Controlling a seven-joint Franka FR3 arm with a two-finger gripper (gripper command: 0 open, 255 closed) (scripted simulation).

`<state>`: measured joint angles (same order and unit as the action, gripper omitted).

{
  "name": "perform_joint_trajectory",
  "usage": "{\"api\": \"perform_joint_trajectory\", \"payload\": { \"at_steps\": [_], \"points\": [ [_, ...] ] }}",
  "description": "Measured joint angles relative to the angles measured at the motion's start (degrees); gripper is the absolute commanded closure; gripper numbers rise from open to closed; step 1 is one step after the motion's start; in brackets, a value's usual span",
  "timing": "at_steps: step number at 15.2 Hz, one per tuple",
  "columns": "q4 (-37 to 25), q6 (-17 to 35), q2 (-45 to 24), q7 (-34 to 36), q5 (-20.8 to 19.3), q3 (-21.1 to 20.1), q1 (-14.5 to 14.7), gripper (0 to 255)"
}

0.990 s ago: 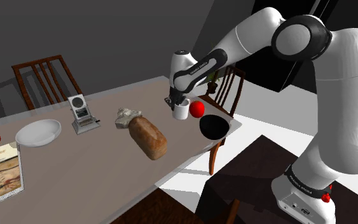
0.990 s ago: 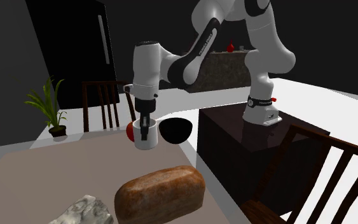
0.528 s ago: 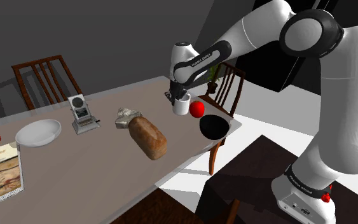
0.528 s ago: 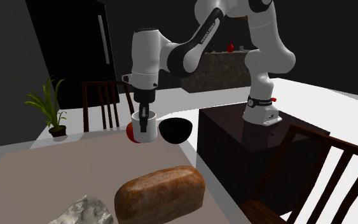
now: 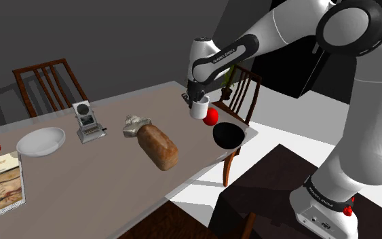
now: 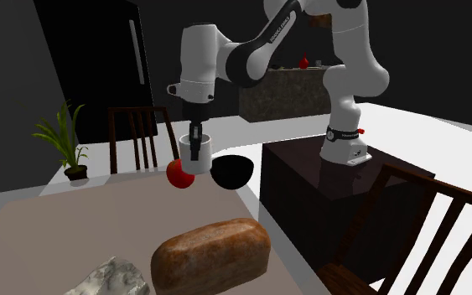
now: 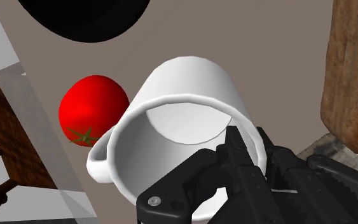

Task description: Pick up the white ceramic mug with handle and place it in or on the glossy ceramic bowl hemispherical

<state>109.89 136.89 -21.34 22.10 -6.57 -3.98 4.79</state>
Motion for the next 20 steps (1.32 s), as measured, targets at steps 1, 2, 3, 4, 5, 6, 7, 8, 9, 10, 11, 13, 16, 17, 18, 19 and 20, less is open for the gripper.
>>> {"api": "perform_joint_trajectory", "payload": {
  "at_steps": [1,2,3,4,5,6,7,8,9,10,11,13,16,17,18,19,20],
  "points": [
    [2.39,0.78,1.63,-0.63,0.19,0.09,-0.53,255],
    [4.74,1.67,3.15,-1.32,0.38,0.20,-1.08,255],
    [7.21,2.39,4.92,-1.93,0.58,0.29,-1.55,255],
    [10.15,3.10,7.19,-2.70,0.86,0.40,-2.11,255],
    [12.42,3.60,9.02,-3.47,1.11,0.54,-2.62,255],
    [14.87,4.50,10.63,-4.44,1.38,0.79,-3.24,255],
    [17.01,5.17,12.17,-5.55,1.67,1.09,-3.90,255],
    [19.46,5.55,14.27,-6.67,2.03,1.38,-4.52,255],
    [20.79,5.83,15.39,-7.52,2.24,1.64,-4.95,255],
    [22.84,6.38,16.92,-8.49,2.46,1.98,-5.46,255],
    [24.75,6.44,18.80,-9.70,2.77,2.38,-6.03,255],
    [28.46,7.16,21.90,-12.41,3.29,3.52,-7.30,255],
    [32.75,8.43,25.00,-14.30,3.47,4.42,-8.12,255],
    [33.16,9.20,24.64,-14.55,3.46,4.56,-8.25,255],
    [33.56,9.99,24.24,-14.40,3.40,4.52,-8.22,255],
    [33.92,10.76,23.83,-14.50,3.36,4.59,-8.28,255],
    [34.18,11.61,23.24,-14.52,3.31,4.63,-8.33,255]
  ]
}}
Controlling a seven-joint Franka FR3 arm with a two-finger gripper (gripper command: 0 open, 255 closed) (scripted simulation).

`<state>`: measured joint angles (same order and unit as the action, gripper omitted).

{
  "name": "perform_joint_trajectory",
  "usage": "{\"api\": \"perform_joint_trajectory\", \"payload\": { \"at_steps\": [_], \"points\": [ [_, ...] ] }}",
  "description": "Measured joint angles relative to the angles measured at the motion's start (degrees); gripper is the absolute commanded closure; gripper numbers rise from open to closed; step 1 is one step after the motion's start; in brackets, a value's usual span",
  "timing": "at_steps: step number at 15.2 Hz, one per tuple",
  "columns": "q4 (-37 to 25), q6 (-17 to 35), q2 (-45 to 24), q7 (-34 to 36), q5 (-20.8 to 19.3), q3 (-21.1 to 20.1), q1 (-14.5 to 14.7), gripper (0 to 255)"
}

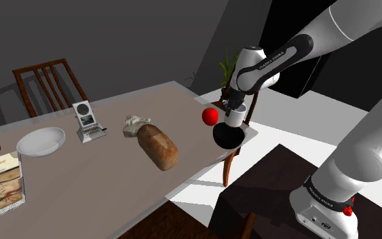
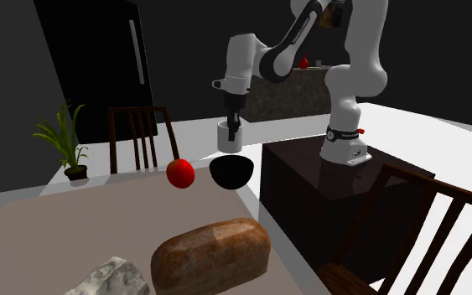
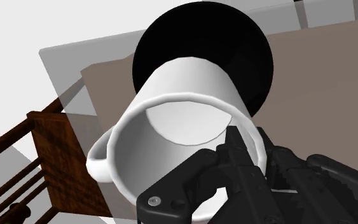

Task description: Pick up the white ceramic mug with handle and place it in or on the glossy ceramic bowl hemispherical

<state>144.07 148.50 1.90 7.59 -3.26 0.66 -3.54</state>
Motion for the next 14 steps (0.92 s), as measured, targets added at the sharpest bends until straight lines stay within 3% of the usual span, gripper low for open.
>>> {"api": "perform_joint_trajectory", "payload": {
  "at_steps": [14],
  "points": [
    [1.02,10.24,-9.22,1.01,-1.02,0.19,-0.01,255]
  ]
}}
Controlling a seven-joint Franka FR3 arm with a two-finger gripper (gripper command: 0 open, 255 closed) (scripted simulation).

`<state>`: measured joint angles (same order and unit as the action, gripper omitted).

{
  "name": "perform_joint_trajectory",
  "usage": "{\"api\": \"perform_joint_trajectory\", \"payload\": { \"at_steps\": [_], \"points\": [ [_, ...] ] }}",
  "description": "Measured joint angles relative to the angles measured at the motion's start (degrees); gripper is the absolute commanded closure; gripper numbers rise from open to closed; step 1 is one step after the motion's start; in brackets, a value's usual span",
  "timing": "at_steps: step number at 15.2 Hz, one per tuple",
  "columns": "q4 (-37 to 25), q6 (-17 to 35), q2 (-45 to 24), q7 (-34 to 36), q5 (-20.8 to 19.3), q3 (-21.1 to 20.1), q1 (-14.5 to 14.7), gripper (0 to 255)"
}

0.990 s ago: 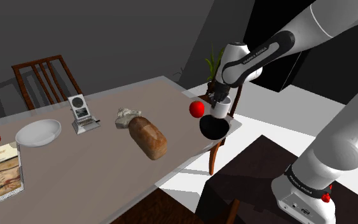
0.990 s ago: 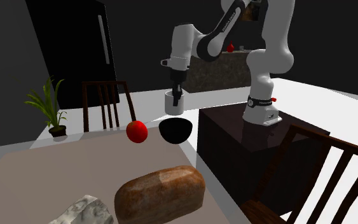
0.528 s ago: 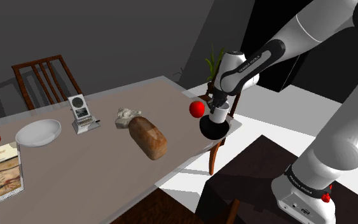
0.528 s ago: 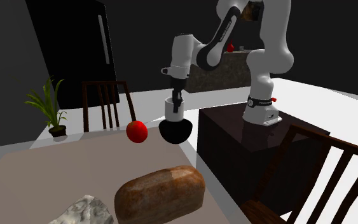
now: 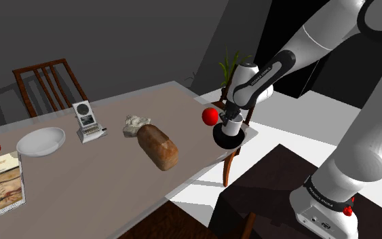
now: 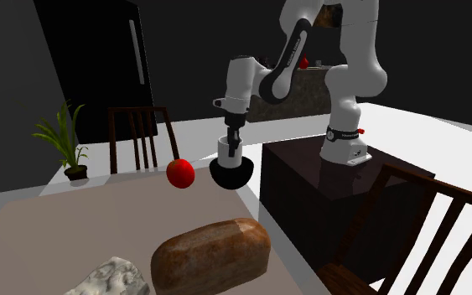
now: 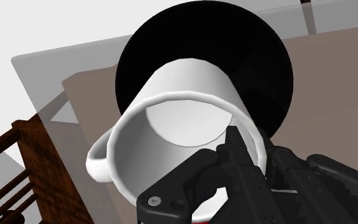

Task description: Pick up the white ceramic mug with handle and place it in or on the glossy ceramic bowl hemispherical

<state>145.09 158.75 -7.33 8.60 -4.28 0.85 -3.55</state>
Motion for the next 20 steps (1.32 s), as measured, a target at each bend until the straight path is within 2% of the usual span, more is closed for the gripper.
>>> {"api": "perform_joint_trajectory", "payload": {
  "at_steps": [4,5,11,15,20],
  "points": [
    [0.01,0.14,-0.12,-0.03,0.00,0.02,-0.02,255],
    [0.01,0.15,-0.12,-0.03,0.00,0.02,-0.02,0],
    [0.00,0.15,-0.11,-0.03,0.00,0.02,-0.02,0],
    [-0.09,-5.77,5.83,-0.30,0.56,-0.26,0.13,0],
    [0.41,-7.33,7.81,-0.57,0.73,-0.23,0.09,0]
  ]
}}
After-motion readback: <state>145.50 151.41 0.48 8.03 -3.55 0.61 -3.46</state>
